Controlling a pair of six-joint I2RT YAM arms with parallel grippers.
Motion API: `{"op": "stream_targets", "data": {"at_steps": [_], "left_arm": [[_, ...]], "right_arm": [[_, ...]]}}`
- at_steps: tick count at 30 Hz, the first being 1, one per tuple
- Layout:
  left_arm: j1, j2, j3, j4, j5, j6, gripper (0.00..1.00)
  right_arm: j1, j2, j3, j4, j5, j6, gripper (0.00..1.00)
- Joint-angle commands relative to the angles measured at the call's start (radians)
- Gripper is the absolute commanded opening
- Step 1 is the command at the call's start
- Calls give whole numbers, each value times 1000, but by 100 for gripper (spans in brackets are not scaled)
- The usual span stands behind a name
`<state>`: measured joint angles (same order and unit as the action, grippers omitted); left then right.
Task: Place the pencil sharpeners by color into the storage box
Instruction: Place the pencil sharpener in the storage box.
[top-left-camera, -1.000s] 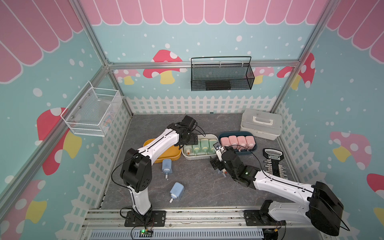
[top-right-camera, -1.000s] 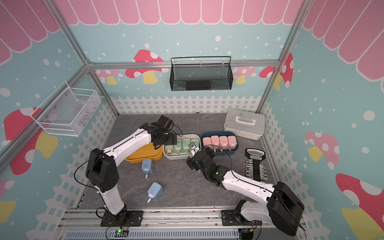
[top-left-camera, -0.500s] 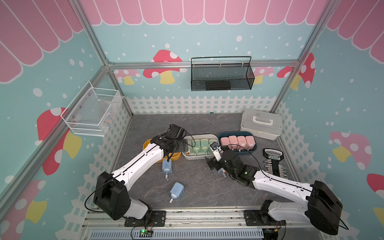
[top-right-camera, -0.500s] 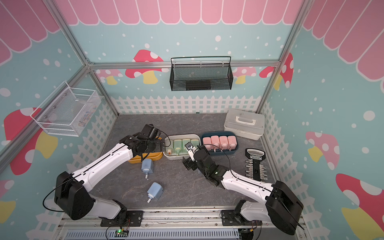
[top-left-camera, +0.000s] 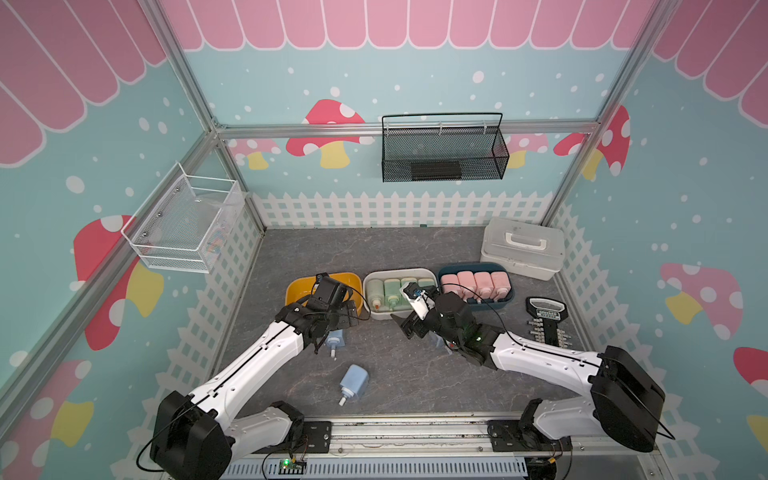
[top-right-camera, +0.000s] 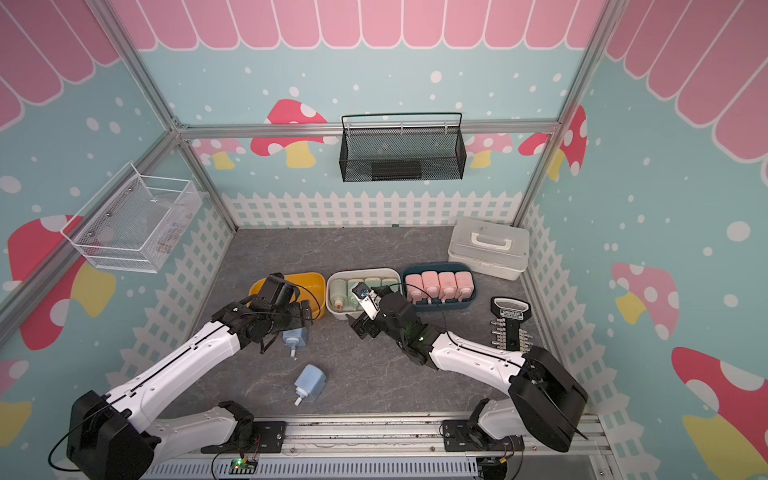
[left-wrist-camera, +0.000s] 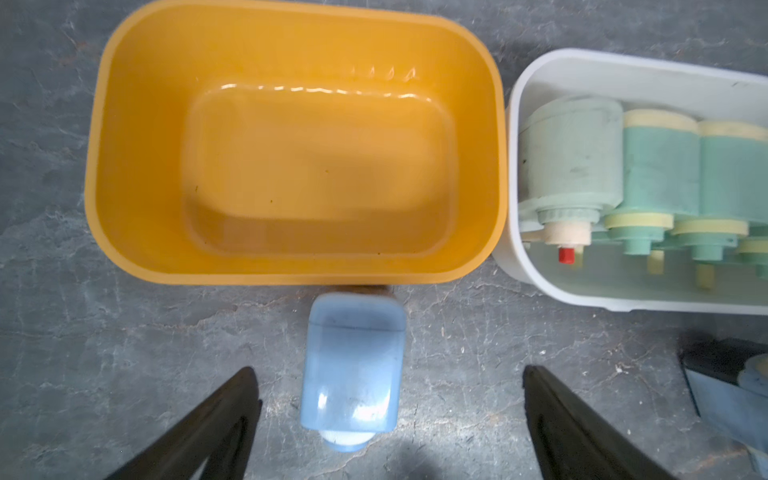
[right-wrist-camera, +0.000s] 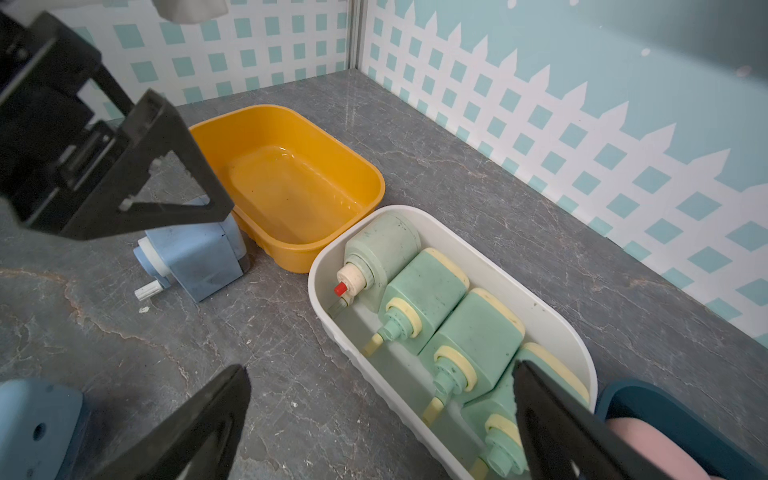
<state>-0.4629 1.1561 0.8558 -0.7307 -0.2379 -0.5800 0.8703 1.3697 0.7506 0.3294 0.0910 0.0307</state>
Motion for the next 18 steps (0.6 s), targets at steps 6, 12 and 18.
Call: {"op": "stream_targets", "data": {"at_steps": [6, 12, 18], "left_arm": [[32, -7, -102, 61, 30, -58, 98], [33, -4, -144, 101, 32, -41, 89], [33, 5, -178, 163, 24, -10, 81]], "right_arm": [[-4, 51, 52, 54, -5, 25, 99], [-4, 64, 64, 54, 14, 32, 99], [-4, 74, 73, 54, 19, 40, 99]]}}
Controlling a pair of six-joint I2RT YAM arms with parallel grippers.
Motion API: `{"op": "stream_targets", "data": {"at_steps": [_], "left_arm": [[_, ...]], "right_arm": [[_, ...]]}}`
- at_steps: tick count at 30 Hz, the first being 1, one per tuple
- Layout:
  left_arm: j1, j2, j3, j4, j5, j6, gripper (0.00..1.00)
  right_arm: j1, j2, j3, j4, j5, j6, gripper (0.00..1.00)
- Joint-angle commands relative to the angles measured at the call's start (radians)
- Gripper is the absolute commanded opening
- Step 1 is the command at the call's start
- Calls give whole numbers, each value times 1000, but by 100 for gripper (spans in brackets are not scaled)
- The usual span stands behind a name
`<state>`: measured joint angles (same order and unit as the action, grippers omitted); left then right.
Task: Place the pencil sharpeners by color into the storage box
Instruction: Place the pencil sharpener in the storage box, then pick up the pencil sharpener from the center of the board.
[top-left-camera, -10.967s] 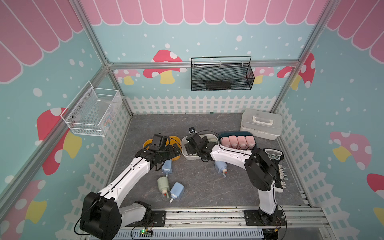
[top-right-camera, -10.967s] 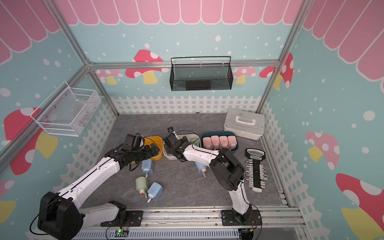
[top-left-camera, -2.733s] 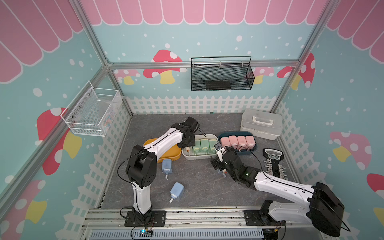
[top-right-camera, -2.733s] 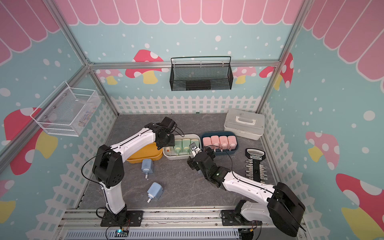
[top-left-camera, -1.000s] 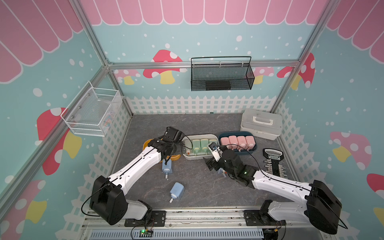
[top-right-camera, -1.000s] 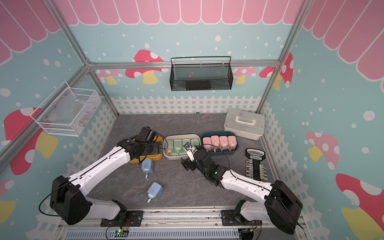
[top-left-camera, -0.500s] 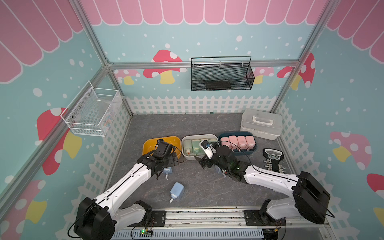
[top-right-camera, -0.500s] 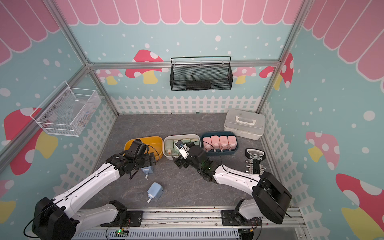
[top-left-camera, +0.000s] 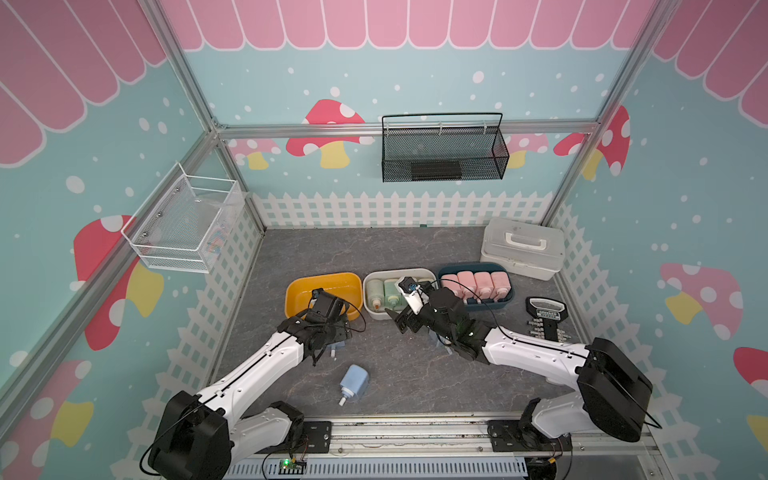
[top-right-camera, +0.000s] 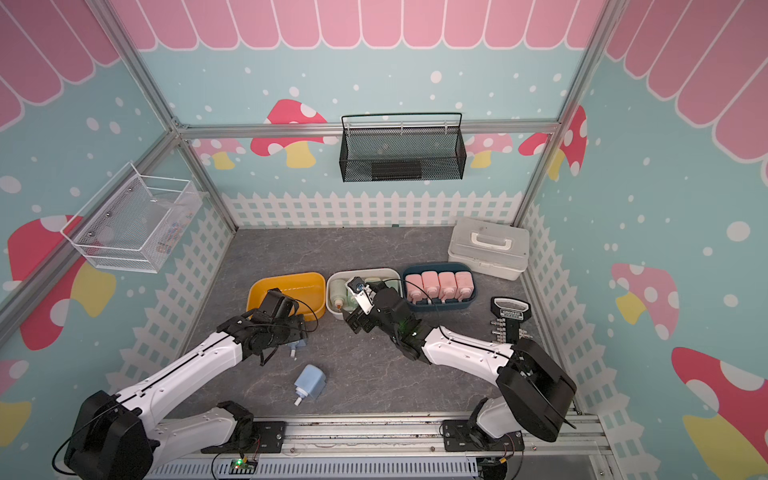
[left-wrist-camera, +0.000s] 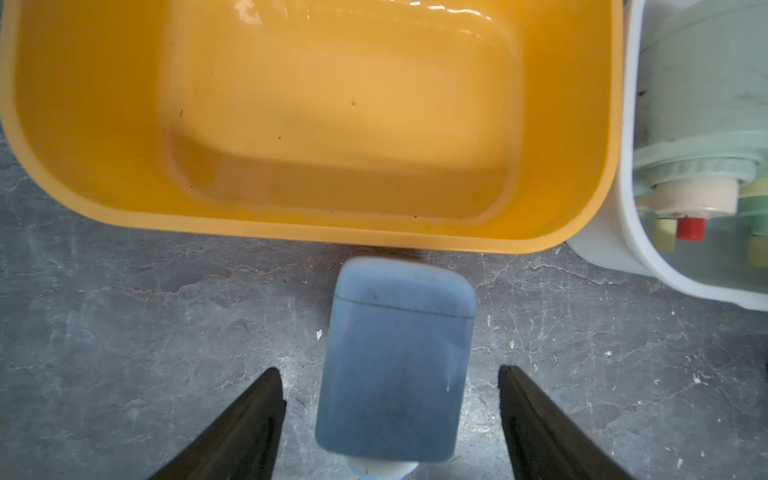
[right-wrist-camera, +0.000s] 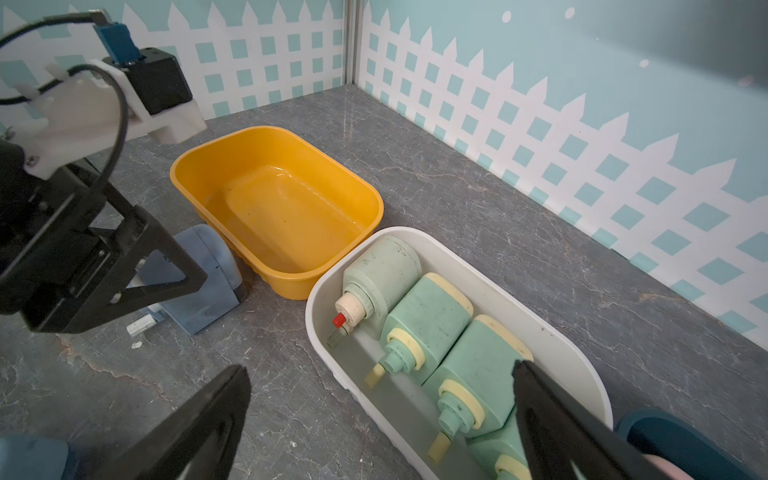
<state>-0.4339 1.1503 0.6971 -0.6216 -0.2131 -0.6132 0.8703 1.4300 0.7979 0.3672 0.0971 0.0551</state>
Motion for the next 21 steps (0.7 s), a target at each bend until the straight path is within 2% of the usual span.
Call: {"op": "stream_targets", "data": {"at_steps": [1, 10, 18, 21], "left_arm": [[4, 17, -23, 64, 1, 34, 79], [4, 42, -56, 107, -4, 71, 66], [4, 22, -96, 122, -21, 96, 64], [4, 19, -103, 125, -21, 90, 59]], "right_arm": [[-4, 16, 29, 16, 12, 15, 99], [-4, 17, 35, 11, 19, 15, 99], [-4, 33, 49, -2, 20, 21, 99], [-4, 38, 56, -2, 17, 25, 98]]}}
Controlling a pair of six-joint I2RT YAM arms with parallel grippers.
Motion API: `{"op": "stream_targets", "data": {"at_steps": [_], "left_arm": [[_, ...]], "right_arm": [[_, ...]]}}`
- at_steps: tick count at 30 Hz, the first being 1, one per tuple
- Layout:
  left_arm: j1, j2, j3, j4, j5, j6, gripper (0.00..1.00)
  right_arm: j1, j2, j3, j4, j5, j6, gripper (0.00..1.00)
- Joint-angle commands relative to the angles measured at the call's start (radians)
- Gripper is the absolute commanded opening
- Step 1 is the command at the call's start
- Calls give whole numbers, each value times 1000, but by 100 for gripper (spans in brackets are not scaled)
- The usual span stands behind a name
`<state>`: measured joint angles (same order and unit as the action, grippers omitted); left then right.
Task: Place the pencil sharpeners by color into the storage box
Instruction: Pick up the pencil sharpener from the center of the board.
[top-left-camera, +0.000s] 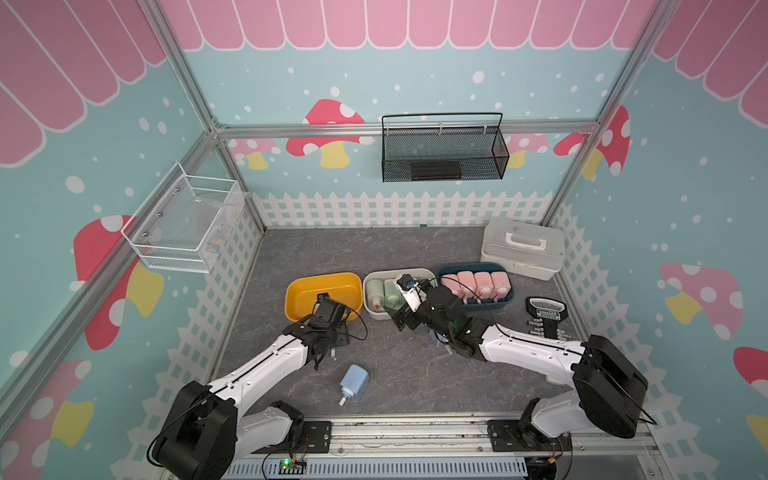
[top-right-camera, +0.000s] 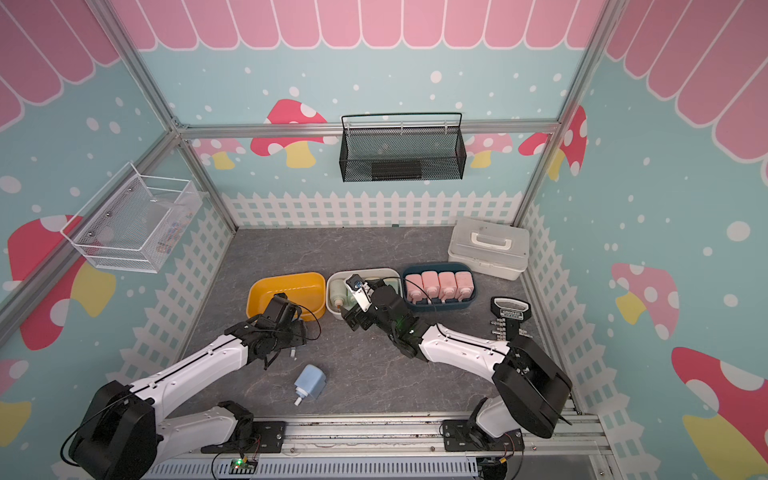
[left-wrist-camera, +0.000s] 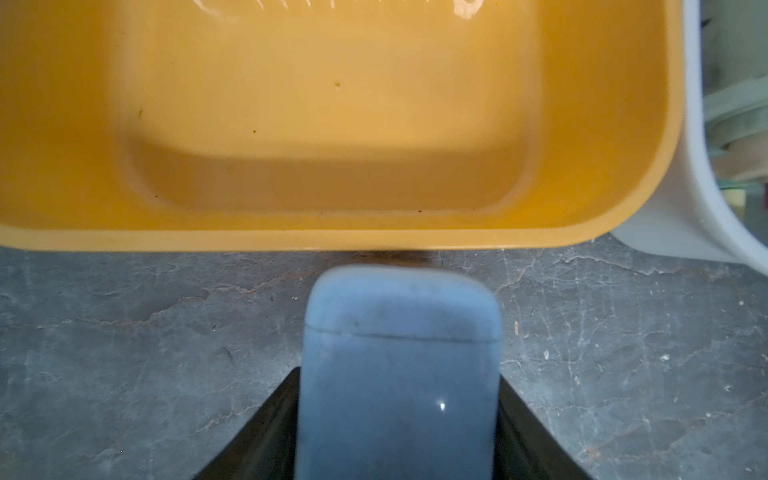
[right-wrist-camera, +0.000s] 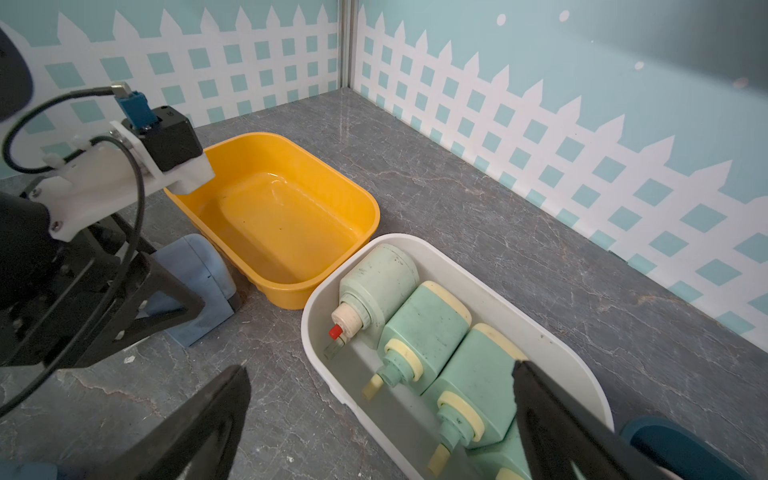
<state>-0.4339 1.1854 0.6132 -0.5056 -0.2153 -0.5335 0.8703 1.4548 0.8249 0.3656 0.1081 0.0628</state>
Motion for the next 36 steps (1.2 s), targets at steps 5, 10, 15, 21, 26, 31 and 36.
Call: {"op": "stream_targets", "data": {"at_steps": [5, 10, 15, 21, 26, 31, 36], "left_arm": [[4, -35, -26, 7, -12, 7, 43], [4, -62, -32, 7, 0, 7, 21], [4, -69, -28, 4, 19, 5, 0], [3, -76, -19, -18, 39, -48, 0], [3, -66, 54, -134, 46, -99, 0], [3, -111, 94, -186, 63, -135, 0], [3, -175, 134, -216, 50, -143, 0]], "right_arm": [[-4, 25, 39, -1, 0, 23, 99], [-4, 28, 42, -1, -8, 28, 99], [-4, 32, 44, -5, -18, 27, 99], [-2, 64, 99, -84, -106, 11, 99], [2, 106, 145, -123, -142, 14, 98], [7, 140, 187, -169, -166, -2, 98], [20, 167, 220, -216, -146, -19, 98]]}}
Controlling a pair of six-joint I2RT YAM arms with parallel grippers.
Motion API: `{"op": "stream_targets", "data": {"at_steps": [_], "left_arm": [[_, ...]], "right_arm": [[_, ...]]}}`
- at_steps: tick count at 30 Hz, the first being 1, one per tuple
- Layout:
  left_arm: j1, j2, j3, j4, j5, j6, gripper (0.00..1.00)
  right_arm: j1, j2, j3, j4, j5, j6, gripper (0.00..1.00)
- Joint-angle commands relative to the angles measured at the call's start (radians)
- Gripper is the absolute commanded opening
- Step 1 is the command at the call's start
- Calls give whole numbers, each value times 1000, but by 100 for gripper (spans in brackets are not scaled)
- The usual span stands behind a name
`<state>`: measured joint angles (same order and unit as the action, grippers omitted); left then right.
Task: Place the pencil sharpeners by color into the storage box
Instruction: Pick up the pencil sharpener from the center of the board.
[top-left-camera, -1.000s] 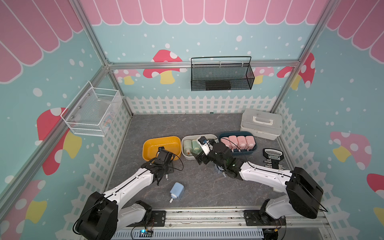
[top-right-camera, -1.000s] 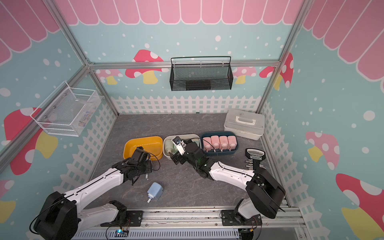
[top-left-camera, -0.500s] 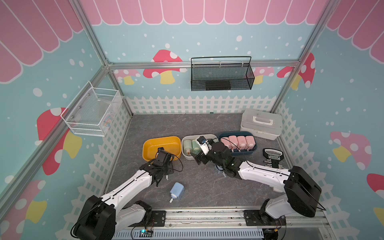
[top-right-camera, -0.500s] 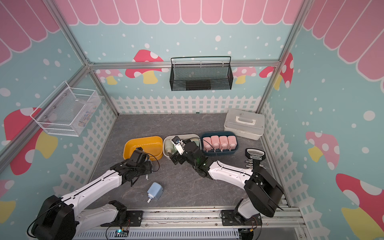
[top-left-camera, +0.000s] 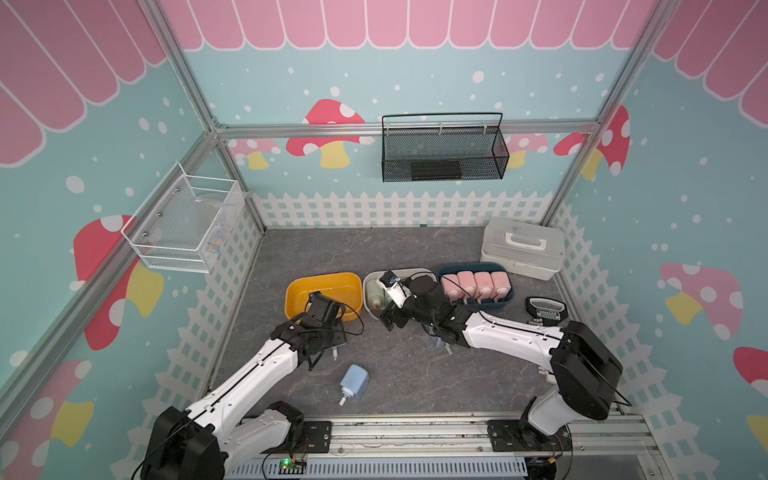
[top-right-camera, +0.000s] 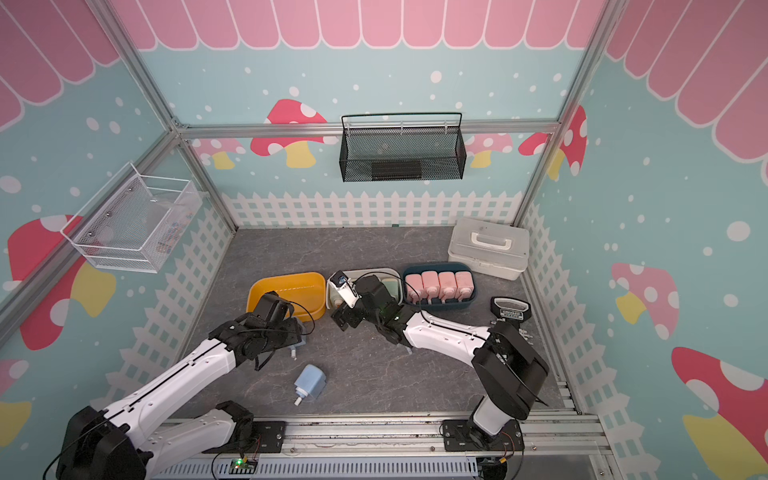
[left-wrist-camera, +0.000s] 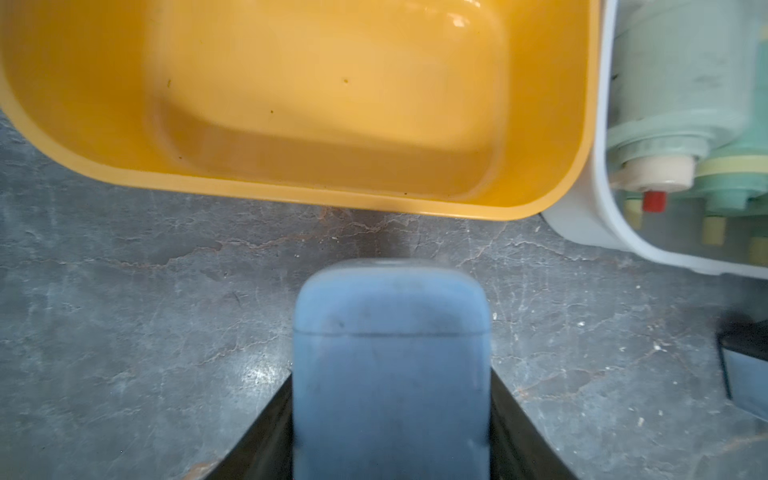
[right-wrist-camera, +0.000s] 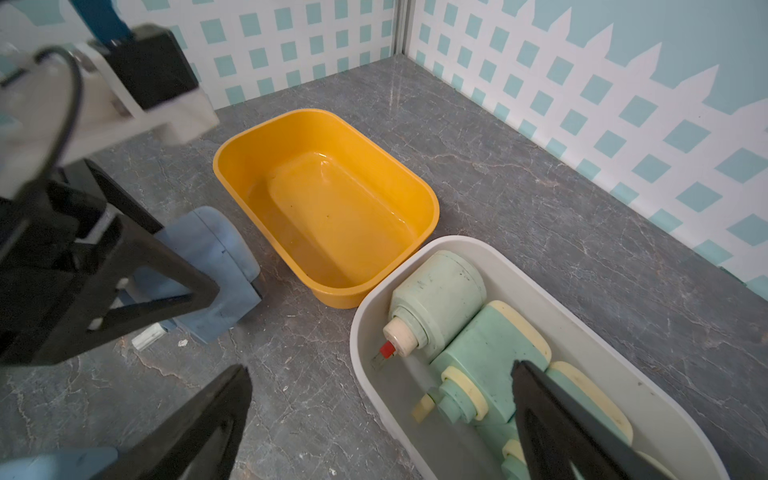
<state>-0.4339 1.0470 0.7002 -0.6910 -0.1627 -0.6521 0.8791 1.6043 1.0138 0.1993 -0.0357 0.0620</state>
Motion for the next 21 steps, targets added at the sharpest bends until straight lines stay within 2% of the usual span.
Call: {"op": "stream_targets", "data": {"at_steps": [1, 10, 17, 21], "left_arm": [[3, -41, 54, -36, -1, -23, 0], [4, -32, 125, -51, 49, 15, 0], [11, -13, 240, -71, 54, 70, 0], [19, 56, 304, -67, -41, 85, 0]], "right_arm": [[14, 24, 38, -64, 0, -23, 98], [33, 51, 62, -92, 50, -35, 97], [38, 76, 69, -63, -79, -81, 87], [37, 113, 81, -19, -166, -101, 77]]}}
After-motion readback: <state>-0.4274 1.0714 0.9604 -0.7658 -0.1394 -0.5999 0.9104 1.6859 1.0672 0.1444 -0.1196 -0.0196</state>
